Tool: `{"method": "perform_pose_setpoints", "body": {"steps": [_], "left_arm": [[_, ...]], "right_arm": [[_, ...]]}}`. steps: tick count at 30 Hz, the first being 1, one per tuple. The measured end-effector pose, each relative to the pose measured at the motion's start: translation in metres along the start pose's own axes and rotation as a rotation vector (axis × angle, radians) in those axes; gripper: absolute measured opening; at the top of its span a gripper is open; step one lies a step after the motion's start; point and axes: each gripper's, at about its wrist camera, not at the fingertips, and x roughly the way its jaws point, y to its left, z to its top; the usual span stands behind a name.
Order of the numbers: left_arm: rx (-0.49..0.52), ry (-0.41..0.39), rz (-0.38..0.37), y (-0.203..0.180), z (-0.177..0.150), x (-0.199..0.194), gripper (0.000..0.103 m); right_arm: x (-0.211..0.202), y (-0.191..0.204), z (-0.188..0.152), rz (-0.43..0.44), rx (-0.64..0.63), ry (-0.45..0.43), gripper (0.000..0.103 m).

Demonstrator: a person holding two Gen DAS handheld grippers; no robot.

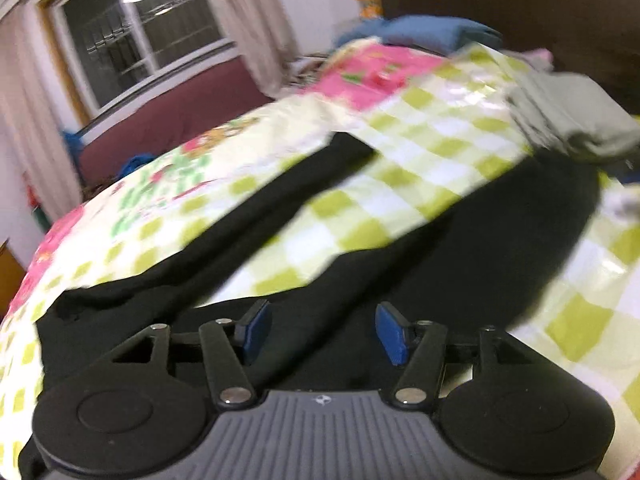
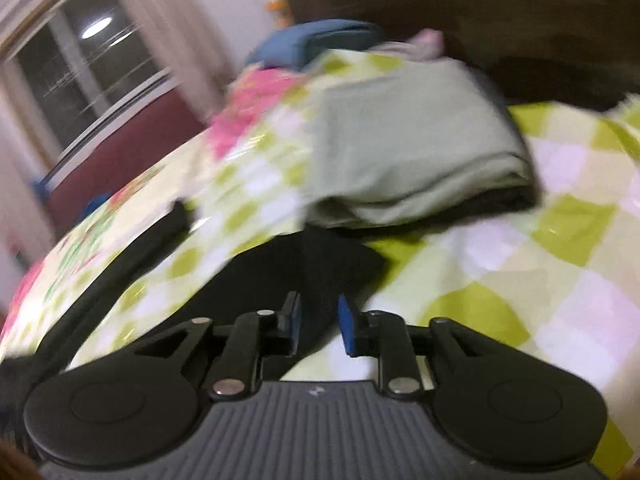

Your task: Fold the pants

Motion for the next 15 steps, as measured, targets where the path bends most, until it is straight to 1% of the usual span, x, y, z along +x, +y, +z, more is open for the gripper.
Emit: {"method": "perform_pose_setpoints", "body": {"steps": [2, 4, 5, 7, 8, 10, 11, 12, 13, 15], "left_arm": [[-0.039, -0.006, 0.018, 0.023, -0.005, -0.002, 0.072], [-0.049, -0.004, 0.061, 0.049, -0.015, -0.001, 0.072], [-0.049, -0.001, 0.08, 0.062, -0.02, 0.0, 0.072], [-0.046, 0.009, 0.122, 0.094, -0.031, 0.005, 0.073], [-0.043, 0.018, 0.148, 0.112, -0.036, 0.008, 0.073], [-0.027, 0.033, 0.192, 0.146, -0.044, 0.016, 0.073], [-0.016, 0.044, 0.217, 0.165, -0.047, 0.022, 0.074], [-0.008, 0.054, 0.239, 0.184, -0.048, 0.03, 0.074], [-0.004, 0.063, 0.258, 0.201, -0.049, 0.037, 0.074], [0.002, 0.079, 0.294, 0.237, -0.047, 0.056, 0.074]], "right_arm": [[-0.001, 0.029, -0.001, 0.06, -0.114, 0.02, 0.029], [0.002, 0.068, -0.005, 0.124, -0.245, 0.043, 0.031], [0.006, 0.086, -0.006, 0.157, -0.297, 0.052, 0.036], [0.019, 0.136, -0.011, 0.241, -0.438, 0.078, 0.04], [0.026, 0.157, -0.014, 0.266, -0.503, 0.089, 0.041], [0.046, 0.21, -0.022, 0.324, -0.658, 0.115, 0.043], [0.058, 0.236, -0.025, 0.354, -0.728, 0.128, 0.047], [0.07, 0.263, -0.029, 0.384, -0.794, 0.138, 0.049], [0.087, 0.293, -0.034, 0.422, -0.863, 0.148, 0.052], [0.121, 0.344, -0.044, 0.475, -0.965, 0.169, 0.054]]}}
